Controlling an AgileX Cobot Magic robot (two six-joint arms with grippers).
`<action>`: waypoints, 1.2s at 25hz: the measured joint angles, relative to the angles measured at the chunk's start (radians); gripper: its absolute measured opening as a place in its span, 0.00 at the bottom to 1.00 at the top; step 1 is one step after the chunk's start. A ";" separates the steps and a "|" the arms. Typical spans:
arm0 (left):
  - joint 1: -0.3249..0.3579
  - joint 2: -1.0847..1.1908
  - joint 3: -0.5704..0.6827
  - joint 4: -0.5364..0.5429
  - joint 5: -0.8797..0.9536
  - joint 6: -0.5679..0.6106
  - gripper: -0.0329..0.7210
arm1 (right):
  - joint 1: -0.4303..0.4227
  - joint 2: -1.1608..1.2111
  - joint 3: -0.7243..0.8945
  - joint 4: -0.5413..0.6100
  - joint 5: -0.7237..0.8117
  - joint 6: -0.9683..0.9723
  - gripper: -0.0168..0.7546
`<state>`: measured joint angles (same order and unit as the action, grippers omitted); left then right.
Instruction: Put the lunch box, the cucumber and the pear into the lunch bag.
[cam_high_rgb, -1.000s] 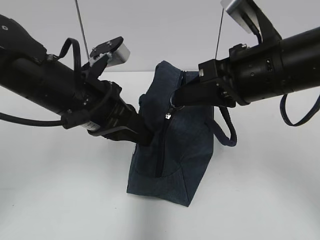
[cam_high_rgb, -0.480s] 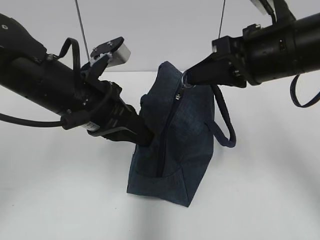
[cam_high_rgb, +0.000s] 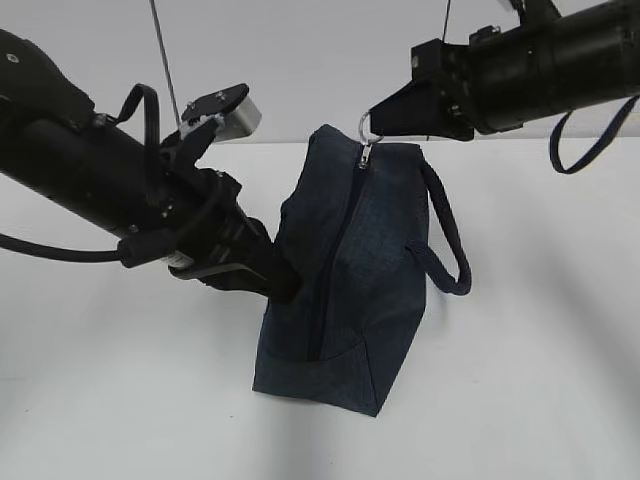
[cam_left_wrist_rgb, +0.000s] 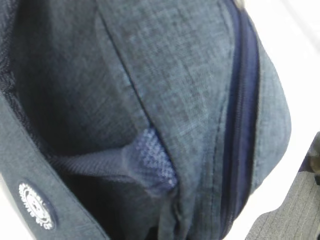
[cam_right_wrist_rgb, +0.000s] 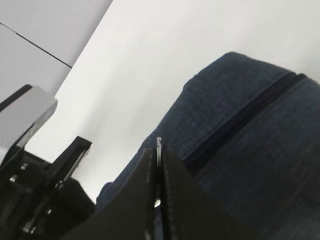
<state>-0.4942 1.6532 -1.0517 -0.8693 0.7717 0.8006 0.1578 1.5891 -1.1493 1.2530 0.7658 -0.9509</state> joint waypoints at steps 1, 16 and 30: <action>0.000 0.000 0.000 0.004 0.001 0.000 0.03 | 0.000 0.021 -0.023 -0.002 0.000 0.000 0.03; 0.001 0.000 0.000 0.017 0.012 0.000 0.03 | -0.084 0.320 -0.361 -0.020 0.100 0.069 0.03; 0.001 0.000 0.000 0.018 0.021 0.000 0.03 | -0.141 0.541 -0.503 -0.002 0.139 0.122 0.03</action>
<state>-0.4933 1.6532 -1.0517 -0.8512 0.7929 0.8006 0.0170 2.1303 -1.6522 1.2512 0.9047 -0.8286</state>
